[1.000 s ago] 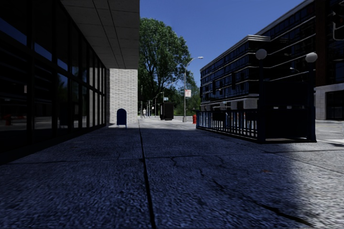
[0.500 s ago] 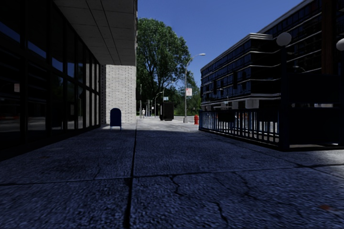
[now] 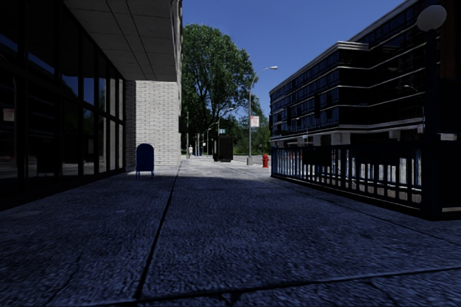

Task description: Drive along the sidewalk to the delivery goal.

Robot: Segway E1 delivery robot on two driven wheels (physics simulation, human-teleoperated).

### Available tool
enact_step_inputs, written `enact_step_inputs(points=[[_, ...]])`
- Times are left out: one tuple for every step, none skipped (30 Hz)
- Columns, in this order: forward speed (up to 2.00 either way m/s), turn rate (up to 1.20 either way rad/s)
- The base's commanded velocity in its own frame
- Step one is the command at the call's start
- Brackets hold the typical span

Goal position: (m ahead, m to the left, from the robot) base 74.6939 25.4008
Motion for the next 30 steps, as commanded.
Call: enact_step_inputs(points=[[2.00, 0.00], [2.00, 0.00], [2.00, 0.00], [2.00, 0.00], [2.00, 0.00], [2.00, 0.00], [2.00, 0.00], [2.00, 0.00], [2.00, 0.00], [2.00, 0.00], [2.00, 0.00], [2.00, 0.00], [2.00, 0.00], [2.00, 0.00], [2.00, 0.00], [2.00, 0.00], [2.00, 0.00], [2.00, 0.00], [2.00, 0.00], [2.00, 0.00], [2.00, 0.00], [2.00, 0.00], [2.00, 0.00], [2.00, 0.00], [2.00, 0.00], [2.00, 0.00], [2.00, 0.00], [2.00, 0.00], [2.00, 0.00], [2.00, 0.00]])
